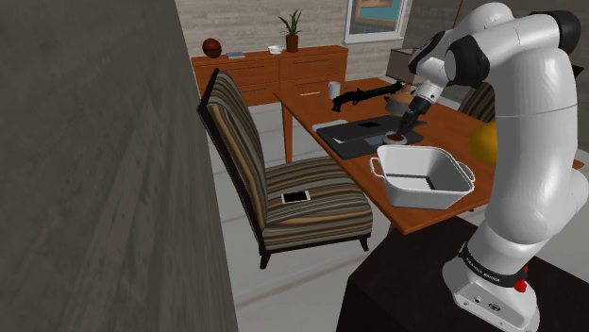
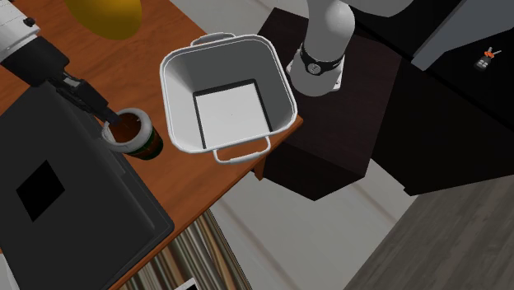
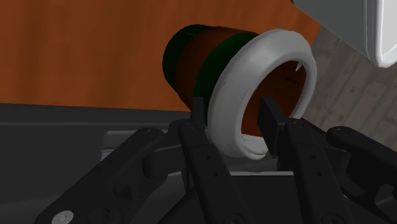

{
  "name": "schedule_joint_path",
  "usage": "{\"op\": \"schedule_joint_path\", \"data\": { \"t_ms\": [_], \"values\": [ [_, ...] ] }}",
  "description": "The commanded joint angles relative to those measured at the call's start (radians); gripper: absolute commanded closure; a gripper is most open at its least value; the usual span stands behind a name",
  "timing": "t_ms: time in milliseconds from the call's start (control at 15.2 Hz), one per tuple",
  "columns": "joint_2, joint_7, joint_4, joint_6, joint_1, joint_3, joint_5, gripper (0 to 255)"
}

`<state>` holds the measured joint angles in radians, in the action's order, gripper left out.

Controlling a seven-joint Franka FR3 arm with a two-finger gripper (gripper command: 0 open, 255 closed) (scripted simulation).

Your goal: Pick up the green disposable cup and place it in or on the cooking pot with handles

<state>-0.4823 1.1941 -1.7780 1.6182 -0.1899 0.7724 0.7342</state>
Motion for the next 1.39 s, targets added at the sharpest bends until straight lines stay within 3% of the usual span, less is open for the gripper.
{"op": "schedule_joint_path", "data": {
  "t_ms": [0,396,1320],
  "values": [
    [-0.001,0.000,-0.001,0.000,0.000,-0.001,0.000,255],
    [-0.001,0.000,-0.001,0.000,0.001,-0.001,0.000,255],
    [0.086,-0.087,0.078,-0.116,0.014,0.031,-0.059,255]
  ]
}}
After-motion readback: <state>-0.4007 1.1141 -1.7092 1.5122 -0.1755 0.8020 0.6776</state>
